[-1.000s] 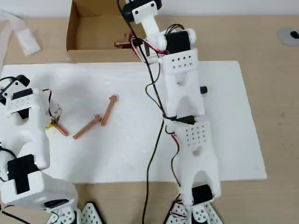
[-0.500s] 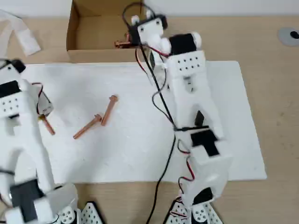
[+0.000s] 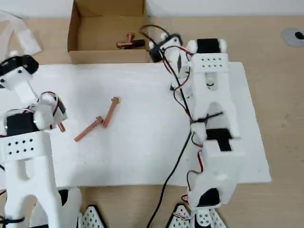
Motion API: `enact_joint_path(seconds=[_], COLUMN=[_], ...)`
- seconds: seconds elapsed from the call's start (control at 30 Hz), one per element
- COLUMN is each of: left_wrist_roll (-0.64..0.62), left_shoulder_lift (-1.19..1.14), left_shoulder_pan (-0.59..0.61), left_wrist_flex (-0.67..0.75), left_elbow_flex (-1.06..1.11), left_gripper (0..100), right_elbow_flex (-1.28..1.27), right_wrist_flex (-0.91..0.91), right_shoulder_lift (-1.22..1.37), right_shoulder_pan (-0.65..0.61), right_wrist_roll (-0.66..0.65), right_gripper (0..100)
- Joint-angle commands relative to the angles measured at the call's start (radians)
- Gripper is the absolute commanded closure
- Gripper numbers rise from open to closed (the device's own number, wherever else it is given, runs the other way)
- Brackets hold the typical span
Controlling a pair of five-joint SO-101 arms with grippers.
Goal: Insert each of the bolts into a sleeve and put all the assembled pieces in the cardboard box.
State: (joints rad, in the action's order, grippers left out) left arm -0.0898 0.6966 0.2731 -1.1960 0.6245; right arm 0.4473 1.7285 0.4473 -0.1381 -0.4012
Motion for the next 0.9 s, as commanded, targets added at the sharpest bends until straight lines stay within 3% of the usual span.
enact_joint_path(seconds=[0.0,0.07,0.3,0.57,0.7,0.87], left_wrist_roll=[0.038,0.063,0.068,0.068,0.068,0.068], left_shoulder_lift=[0.036,0.035,0.033,0.033,0.033,0.033], left_shoulder_pan=[-0.011,-0.017,-0.038,-0.048,-0.049,-0.049], left_wrist_flex=[0.06,0.072,0.121,0.17,0.17,0.17], left_elbow_flex=[0.009,0.02,0.046,0.087,0.091,0.092], left_gripper=[99,99,99,99,99,99], right_elbow_flex=[0.051,0.079,0.137,0.124,0.125,0.122], right_wrist_flex=[-0.046,-0.061,-0.066,-0.075,-0.068,0.006], right_shoulder_lift=[0.039,0.047,0.047,0.062,0.101,0.148], right_shoulder_pan=[0.035,0.053,0.107,0.183,0.182,0.18], right_wrist_roll=[0.157,0.285,0.362,0.658,0.663,0.437], right_gripper=[81.1,81.1,81.1,81.1,81.1,81.1])
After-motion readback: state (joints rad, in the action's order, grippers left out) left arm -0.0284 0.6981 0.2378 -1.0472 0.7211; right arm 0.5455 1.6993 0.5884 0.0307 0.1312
